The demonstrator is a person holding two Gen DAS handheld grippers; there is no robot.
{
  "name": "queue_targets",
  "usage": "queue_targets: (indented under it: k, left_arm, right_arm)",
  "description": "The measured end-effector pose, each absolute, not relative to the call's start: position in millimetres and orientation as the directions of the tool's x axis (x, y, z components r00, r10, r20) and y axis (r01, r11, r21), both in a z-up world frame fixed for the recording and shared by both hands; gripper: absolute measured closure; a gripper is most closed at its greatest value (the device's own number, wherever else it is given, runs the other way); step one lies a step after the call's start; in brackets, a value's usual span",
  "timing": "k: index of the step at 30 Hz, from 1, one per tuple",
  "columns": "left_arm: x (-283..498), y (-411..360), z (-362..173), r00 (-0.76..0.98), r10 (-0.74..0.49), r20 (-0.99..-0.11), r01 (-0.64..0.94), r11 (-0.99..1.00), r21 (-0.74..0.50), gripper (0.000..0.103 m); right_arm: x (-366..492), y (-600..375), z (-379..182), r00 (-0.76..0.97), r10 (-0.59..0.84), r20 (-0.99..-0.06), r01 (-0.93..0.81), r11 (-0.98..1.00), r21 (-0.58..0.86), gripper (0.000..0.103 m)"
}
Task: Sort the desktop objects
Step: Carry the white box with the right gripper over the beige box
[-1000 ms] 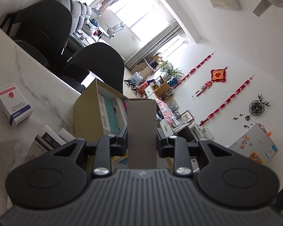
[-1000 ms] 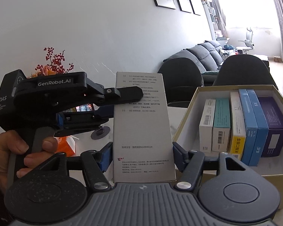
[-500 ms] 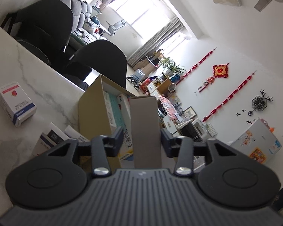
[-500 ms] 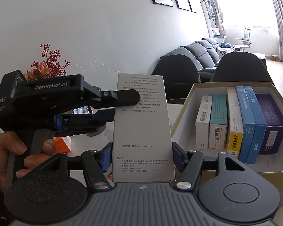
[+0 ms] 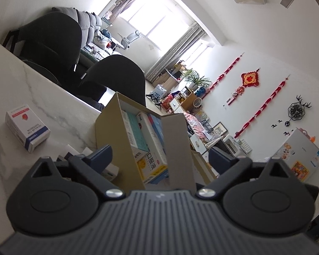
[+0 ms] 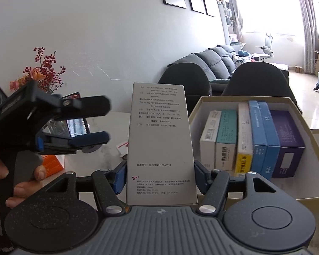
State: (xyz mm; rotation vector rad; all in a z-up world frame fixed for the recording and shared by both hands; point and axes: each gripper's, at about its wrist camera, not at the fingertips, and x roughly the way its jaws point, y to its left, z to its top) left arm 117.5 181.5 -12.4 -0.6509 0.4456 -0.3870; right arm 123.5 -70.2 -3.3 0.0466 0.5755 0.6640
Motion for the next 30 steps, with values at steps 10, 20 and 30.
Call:
queue_targets:
  k: [10, 20, 30]
  left_arm:
    - [108.3, 187.5, -19.3, 0.854, -0.431, -0.291, 0.173, 0.764, -0.622, 0.0]
    - [102.3, 186.7, -34.5, 0.845, -0.413, -0.339, 0.138, 0.781, -0.609, 0.0]
    - [102.5, 193.9, -47.2, 0.832, -0.425, -0.357, 0.106, 0.753, -0.649, 0.0]
  right_arm:
    - [127.5, -81.2, -6.0, 0.658, 0.549, -0.515, -0.533, 0.823, 0.197, 0.038]
    - [139.4, -99.7, 1.3, 0.699, 0.491, -0.521, -0.479, 0.861, 0.169, 0.038]
    - [186.4, -125.3, 9.5, 0.745, 0.338, -0.575, -0.342, 0.934, 0.105, 0.038]
